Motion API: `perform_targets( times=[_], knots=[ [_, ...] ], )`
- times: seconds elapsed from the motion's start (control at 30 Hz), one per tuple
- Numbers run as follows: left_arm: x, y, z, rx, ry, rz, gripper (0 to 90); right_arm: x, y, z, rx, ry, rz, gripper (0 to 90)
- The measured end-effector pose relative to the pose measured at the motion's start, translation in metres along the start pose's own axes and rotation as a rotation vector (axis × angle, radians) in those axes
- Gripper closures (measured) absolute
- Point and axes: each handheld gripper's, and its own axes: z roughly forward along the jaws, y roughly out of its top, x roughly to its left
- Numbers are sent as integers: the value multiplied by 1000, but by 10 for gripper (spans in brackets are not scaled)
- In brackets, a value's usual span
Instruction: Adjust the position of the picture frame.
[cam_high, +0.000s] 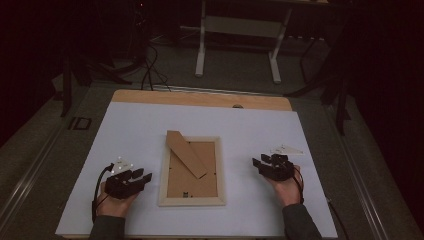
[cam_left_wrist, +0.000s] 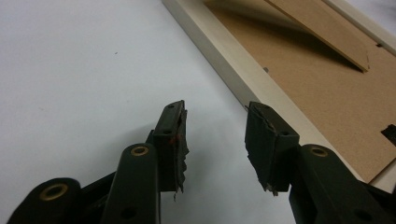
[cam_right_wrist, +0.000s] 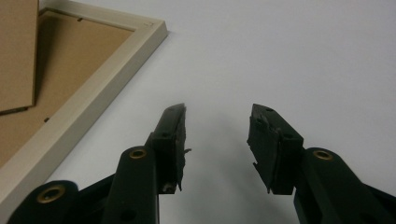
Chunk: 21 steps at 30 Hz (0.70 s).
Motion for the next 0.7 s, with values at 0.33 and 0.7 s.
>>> perform_targets(
  times=[0.33,0.7],
  knots=[
    [-3,0,3,19,1,13,630,3,4,2,-24,37,38,569],
    [-7,-1,8,58,-7,58,698,10,4,8,-25,58,26,737]
  ],
)
